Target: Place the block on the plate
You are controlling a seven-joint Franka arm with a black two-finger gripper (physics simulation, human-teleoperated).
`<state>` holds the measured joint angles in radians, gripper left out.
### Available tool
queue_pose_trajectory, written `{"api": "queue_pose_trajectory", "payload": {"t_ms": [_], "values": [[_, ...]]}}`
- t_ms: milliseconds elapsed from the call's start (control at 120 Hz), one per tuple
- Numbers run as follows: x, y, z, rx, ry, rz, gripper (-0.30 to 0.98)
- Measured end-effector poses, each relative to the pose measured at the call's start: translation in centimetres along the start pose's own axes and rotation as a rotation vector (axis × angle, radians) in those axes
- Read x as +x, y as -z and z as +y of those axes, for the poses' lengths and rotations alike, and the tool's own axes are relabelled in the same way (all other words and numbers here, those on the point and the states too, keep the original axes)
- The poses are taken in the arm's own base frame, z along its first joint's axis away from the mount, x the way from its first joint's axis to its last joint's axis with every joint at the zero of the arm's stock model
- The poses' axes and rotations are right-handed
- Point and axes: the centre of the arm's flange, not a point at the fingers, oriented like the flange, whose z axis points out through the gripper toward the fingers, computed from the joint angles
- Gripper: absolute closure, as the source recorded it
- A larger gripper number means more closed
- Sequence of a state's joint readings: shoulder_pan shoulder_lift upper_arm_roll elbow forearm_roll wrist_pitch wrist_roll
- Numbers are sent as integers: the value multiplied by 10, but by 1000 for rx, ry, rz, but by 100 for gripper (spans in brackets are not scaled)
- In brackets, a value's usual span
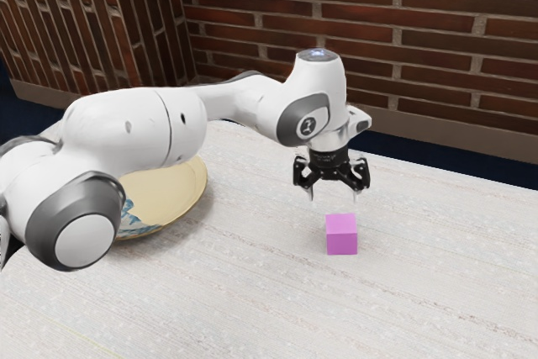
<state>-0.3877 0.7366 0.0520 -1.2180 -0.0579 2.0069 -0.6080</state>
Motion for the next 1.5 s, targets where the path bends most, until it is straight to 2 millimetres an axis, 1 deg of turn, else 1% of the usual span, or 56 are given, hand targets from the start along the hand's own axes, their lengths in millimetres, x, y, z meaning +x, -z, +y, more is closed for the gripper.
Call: {"api": "queue_pose_trajectory", "payload": {"t_ms": [167,217,400,567,850,933,1033,1108,1333,1500], "values": [[-4,-21,3,-1,160,2,0],[-8,-29,6,10,193,-5,0],[-15,-54,7,52,306,-37,0],[-24,-62,18,62,368,-42,0],[-25,-81,15,86,470,-52,0],[-24,-85,14,91,494,-54,1],[-24,-87,14,93,517,-54,11],[-24,-87,14,92,531,-52,16],[-23,-83,16,87,563,-42,19],[-20,-73,21,68,570,-17,21]]}}
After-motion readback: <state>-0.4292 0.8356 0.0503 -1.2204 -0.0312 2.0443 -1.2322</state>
